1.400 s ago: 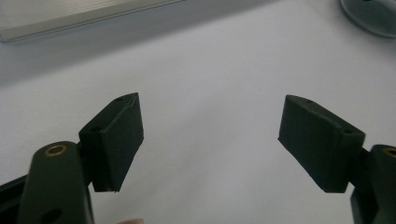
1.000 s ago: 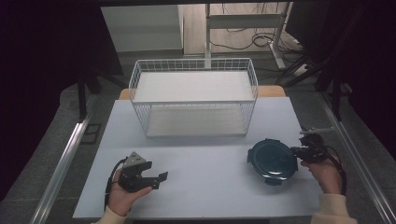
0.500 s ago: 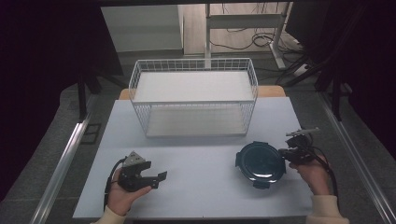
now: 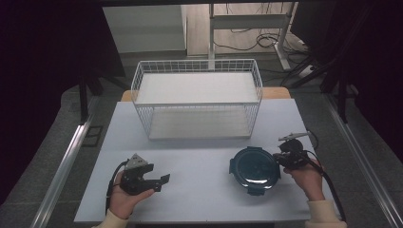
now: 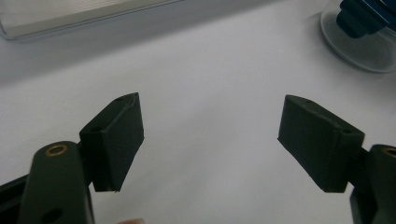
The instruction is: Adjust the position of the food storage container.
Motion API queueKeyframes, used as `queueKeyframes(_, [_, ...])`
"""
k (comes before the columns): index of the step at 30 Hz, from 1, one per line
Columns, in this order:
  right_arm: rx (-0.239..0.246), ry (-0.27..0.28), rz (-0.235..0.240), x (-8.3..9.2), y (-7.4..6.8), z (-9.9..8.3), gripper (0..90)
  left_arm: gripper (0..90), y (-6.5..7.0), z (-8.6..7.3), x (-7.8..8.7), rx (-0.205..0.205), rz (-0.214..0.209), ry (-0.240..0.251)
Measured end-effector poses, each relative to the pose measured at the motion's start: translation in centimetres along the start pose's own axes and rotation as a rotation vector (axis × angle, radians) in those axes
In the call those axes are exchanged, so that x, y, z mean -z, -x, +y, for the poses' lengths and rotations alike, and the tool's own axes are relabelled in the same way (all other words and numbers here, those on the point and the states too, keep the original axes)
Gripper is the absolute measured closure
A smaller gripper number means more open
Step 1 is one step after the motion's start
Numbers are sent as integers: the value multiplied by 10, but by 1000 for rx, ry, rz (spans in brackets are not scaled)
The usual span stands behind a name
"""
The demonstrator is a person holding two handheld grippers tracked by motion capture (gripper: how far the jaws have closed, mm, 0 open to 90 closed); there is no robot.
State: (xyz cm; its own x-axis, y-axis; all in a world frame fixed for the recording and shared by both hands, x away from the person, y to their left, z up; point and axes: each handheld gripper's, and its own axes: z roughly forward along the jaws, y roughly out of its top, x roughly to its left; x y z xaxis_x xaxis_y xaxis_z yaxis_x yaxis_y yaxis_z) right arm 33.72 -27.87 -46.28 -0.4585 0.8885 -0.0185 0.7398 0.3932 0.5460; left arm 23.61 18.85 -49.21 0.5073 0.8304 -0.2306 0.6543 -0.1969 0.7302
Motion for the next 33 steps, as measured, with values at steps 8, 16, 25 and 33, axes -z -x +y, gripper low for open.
queueKeyframes(8, [35,4,-2,-3,-20,4,900,219,-1,0,0,3,1,3])
queueKeyframes(16, [67,20,21,-9,-45,11,900,219,0,1,0,3,3,2])
queueKeyframes(25, [102,32,33,-19,-70,19,900,219,0,1,-1,4,4,1])
queueKeyframes(33, [119,29,63,-22,-77,22,899,219,-1,1,1,7,5,6])
